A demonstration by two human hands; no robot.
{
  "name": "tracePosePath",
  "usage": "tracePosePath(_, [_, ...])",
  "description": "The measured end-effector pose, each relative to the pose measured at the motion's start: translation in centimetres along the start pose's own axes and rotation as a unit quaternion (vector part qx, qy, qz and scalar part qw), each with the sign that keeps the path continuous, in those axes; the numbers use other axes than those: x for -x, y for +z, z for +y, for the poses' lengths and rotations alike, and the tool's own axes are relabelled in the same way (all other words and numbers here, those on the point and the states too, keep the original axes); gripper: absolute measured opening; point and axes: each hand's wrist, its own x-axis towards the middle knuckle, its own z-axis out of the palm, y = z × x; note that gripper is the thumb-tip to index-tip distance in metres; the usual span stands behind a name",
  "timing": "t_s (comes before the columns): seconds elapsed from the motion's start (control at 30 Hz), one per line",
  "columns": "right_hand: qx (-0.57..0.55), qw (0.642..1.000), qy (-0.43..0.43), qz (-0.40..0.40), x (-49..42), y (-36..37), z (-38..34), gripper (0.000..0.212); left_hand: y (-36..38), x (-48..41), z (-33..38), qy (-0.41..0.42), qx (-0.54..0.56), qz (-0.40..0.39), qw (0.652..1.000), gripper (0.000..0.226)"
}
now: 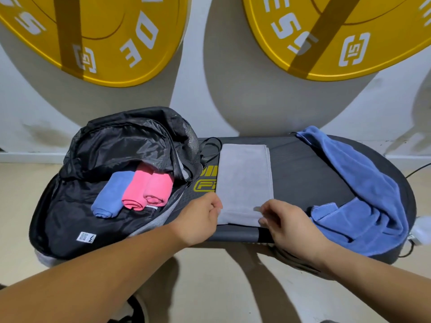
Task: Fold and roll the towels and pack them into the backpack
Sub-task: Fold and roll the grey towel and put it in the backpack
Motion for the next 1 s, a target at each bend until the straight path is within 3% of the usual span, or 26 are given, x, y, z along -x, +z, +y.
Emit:
tracePosePath(0.13, [-0.065, 0.991, 0.113, -0.018, -1.5, -0.1, -0.1, 0.026, 0.2, -0.1, 0.4, -0.037, -0.003, 0.011, 0.999, 0.011])
tracePosePath(0.2, [-0.076, 0.984, 0.159, -0.012, -2.2, -0.1, -0.2, 0.022, 0.5, 0.0, 0.4, -0.04, -0.028, 0.026, 0.998, 0.009])
tracePosePath(0.3, [-0.05, 0.984, 0.17, -0.012, -2.8, 0.1, -0.7, 0.015, 0.7, 0.1, 0.4, 0.034, -0.124, 0.054, 0.99, 0.01])
tracePosePath(0.4, [0.16, 0.986, 0.018, 0.039, -2.7, 0.7, -0.7, 0.012, 0.5, 0.2, 0.9, 0.221, -0.286, 0.017, 0.932, 0.024])
tracePosePath(0.5, [0.343, 0.924, -0.165, 0.023, -2.1, 1.0, -0.7, 0.024, 0.9, 1.1, 1.4, 0.26, -0.354, -0.016, 0.898, 0.023])
tracePosePath(0.57, [0.365, 0.906, -0.214, 0.011, -1.5, 1.1, -0.8, 0.022, 1.1, 1.5, 1.3, 0.248, -0.344, -0.009, 0.906, 0.01])
tracePosePath(0.67, [0.344, 0.913, -0.218, -0.006, -0.5, 1.2, 0.1, 0.007, 1.0, 1.6, 0.8, 0.229, -0.314, -0.01, 0.922, 0.006])
tracePosePath(0.8, [0.308, 0.926, -0.217, -0.007, 0.0, 0.2, 0.3, 0.013, 1.2, 1.2, -0.6, 0.172, -0.21, 0.002, 0.963, 0.036])
tracePosePath(0.87, [0.305, 0.927, -0.218, -0.001, -0.1, -0.1, 0.1, 0.017, 1.1, 0.8, -0.9, 0.163, -0.161, 0.021, 0.973, 0.039])
tracePosePath(1.0, [0.217, 0.97, -0.101, -0.046, -0.7, -0.5, 0.0, 0.015, 0.4, 0.6, -0.1, 0.07, -0.017, 0.026, 0.997, 0.029])
